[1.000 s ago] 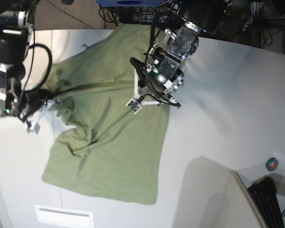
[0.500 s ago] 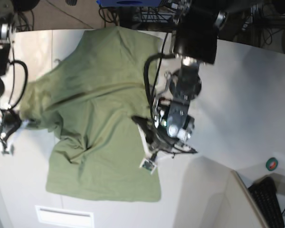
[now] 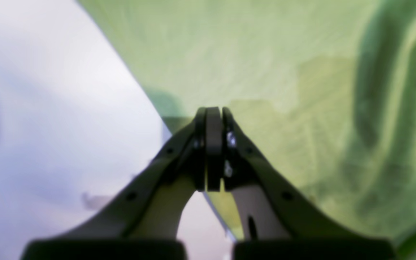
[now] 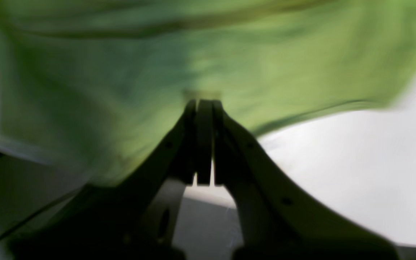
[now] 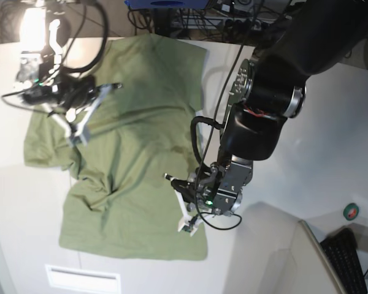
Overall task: Layout the t-shirt on the table in an organized manner, then fold the t-shirt properly
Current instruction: 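Grasp a shirt corner with each gripper and pull them apart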
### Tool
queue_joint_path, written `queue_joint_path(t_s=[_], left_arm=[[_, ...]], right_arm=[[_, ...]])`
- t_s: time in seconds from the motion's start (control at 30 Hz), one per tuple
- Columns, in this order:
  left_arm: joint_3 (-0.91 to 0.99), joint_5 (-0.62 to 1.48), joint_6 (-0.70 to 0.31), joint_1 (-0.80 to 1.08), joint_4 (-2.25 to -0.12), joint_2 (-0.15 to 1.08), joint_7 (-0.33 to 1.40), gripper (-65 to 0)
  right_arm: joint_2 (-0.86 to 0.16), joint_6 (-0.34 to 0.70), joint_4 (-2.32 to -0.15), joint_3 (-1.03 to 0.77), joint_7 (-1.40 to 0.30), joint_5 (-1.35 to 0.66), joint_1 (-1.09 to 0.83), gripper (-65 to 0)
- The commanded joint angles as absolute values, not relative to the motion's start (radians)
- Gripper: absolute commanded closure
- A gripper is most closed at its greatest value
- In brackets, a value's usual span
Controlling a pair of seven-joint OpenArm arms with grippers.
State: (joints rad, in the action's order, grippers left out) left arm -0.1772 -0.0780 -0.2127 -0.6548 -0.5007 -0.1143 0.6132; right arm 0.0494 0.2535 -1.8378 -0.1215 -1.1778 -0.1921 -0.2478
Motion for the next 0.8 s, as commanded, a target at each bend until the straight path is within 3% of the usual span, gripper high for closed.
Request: queue_joint_path(t_s=[0.0, 0.2, 0.5, 0.77], left_arm=[[-0.177, -0.073, -0.197, -0.704, -0.495, -0.127, 0.578, 0.0], [-0.180, -0.082, -0.165, -0.671, -0.479, -0.127, 0.570, 0.0], [-0.318, -0.084, -0.165, -0.567, -0.499, -0.088, 0.625, 0.0], [-0.328, 0.154, -0.165, -0.349, -1.026, 0.099, 0.938, 0.0]], right_arm=[[0.048, 0.255, -1.836, -0.122, -1.158, -0.196, -0.252, 0.0], [0.051, 0.257, -1.596, -0.128, -0.993, -0.196, -0.248, 0.0], [-0.081, 0.257, -1.343, -0.197, -0.908, -0.197, -0.171, 0.0], [-0.213, 0.259, -1.125, -0.274, -0.877, -0.196, 0.005, 0.0]])
